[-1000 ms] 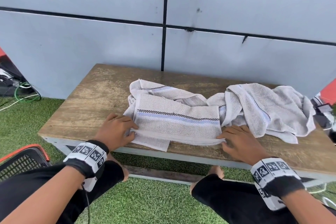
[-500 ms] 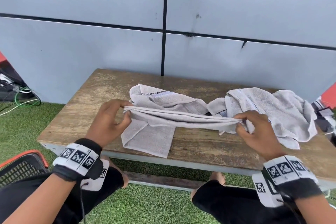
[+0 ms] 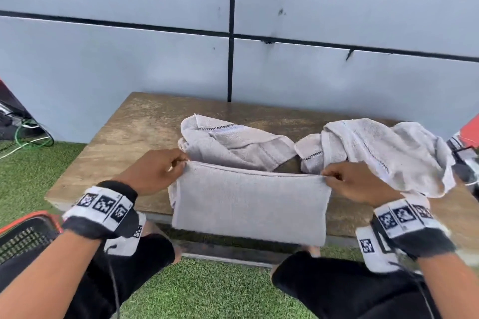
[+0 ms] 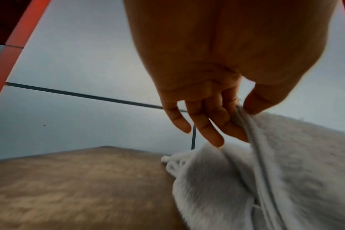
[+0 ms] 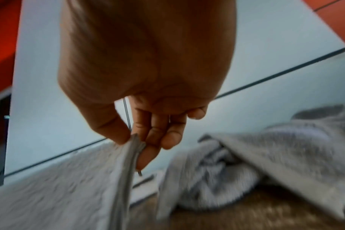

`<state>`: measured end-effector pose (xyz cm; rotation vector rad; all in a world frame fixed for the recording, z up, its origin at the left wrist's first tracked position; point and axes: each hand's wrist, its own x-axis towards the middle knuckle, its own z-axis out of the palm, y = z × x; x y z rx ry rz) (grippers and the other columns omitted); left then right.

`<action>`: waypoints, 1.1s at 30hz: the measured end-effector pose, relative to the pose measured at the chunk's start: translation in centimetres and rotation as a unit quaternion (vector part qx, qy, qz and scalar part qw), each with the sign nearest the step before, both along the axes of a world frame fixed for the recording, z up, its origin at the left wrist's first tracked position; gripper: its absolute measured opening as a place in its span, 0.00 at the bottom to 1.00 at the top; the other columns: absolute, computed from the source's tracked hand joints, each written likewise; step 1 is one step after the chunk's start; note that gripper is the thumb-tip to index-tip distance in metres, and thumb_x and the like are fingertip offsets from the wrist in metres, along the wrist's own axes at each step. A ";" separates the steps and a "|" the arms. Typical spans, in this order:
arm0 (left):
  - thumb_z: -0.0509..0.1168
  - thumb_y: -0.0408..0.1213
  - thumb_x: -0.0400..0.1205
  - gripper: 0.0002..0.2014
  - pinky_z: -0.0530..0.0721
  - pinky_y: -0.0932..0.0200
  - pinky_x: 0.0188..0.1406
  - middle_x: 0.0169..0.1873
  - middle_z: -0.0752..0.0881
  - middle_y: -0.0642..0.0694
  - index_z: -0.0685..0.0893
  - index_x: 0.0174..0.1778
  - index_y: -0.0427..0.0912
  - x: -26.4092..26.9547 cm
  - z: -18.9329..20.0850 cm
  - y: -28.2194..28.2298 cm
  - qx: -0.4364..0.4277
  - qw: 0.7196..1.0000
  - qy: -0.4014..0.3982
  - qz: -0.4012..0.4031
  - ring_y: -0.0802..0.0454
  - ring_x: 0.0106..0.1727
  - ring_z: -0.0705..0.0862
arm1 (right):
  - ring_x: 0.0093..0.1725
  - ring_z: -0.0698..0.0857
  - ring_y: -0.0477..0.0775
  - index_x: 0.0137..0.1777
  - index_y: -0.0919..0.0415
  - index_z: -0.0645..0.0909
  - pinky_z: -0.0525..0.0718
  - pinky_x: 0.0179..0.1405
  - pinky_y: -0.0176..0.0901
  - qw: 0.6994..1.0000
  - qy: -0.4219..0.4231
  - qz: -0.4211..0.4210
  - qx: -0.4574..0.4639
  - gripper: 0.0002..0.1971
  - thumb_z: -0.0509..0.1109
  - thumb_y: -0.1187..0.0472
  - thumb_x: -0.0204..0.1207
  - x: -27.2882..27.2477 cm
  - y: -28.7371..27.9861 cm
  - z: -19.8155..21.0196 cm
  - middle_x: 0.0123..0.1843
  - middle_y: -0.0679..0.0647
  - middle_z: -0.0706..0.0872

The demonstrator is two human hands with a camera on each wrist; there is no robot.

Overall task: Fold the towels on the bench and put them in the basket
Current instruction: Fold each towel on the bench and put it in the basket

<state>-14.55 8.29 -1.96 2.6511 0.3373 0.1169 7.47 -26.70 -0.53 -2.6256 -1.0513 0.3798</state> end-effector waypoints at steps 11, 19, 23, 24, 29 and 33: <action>0.48 0.41 0.85 0.13 0.72 0.46 0.62 0.51 0.83 0.48 0.77 0.56 0.47 3.1 -4.2 0.5 0.126 0.988 0.070 0.053 0.48 0.54 0.80 | 0.61 0.72 0.51 0.54 0.50 0.83 0.65 0.60 0.51 0.991 -0.117 -0.012 -0.069 0.12 0.58 0.54 0.79 1.7 2.4 -3.9 0.54 0.46 0.80; 0.62 0.42 0.75 0.11 0.72 0.49 0.51 0.45 0.81 0.47 0.81 0.52 0.45 4.0 -4.9 -3.4 0.237 0.960 -0.107 0.104 0.45 0.49 0.77 | 0.63 0.68 0.52 0.60 0.44 0.79 0.59 0.59 0.49 0.973 -0.210 -0.006 -0.095 0.16 0.57 0.50 0.75 0.4 4.5 -4.2 0.60 0.46 0.76; 0.57 0.45 0.77 0.12 0.65 0.54 0.50 0.42 0.83 0.52 0.85 0.46 0.49 5.3 -5.4 -6.1 0.237 0.953 -0.189 -0.027 0.49 0.47 0.79 | 0.63 0.69 0.46 0.60 0.43 0.78 0.55 0.56 0.46 0.983 -0.168 0.053 -0.057 0.14 0.59 0.47 0.77 -0.7 6.4 -4.8 0.59 0.41 0.78; 0.56 0.45 0.77 0.13 0.65 0.54 0.50 0.42 0.84 0.54 0.86 0.46 0.50 5.7 -5.6 -6.4 0.231 0.955 -0.179 -0.044 0.50 0.48 0.79 | 0.64 0.69 0.46 0.60 0.43 0.79 0.56 0.58 0.47 0.984 -0.157 0.068 -0.052 0.14 0.59 0.46 0.77 -1.0 6.8 -5.0 0.60 0.41 0.78; 0.52 0.46 0.77 0.17 0.63 0.52 0.55 0.43 0.88 0.58 0.88 0.44 0.53 7.1 -6.3 -6.7 0.230 0.964 -0.119 -0.061 0.51 0.49 0.86 | 0.65 0.71 0.46 0.62 0.44 0.79 0.54 0.60 0.47 0.984 -0.150 0.091 -0.038 0.14 0.58 0.47 0.80 -1.9 8.2 -5.5 0.61 0.41 0.79; 0.55 0.47 0.76 0.16 0.60 0.52 0.56 0.41 0.88 0.59 0.89 0.39 0.54 7.6 -6.2 -6.4 0.209 0.972 -0.105 -0.040 0.51 0.51 0.86 | 0.64 0.72 0.46 0.61 0.45 0.79 0.53 0.59 0.45 0.983 -0.165 0.083 -0.025 0.13 0.58 0.49 0.81 -2.1 8.7 -5.9 0.60 0.41 0.80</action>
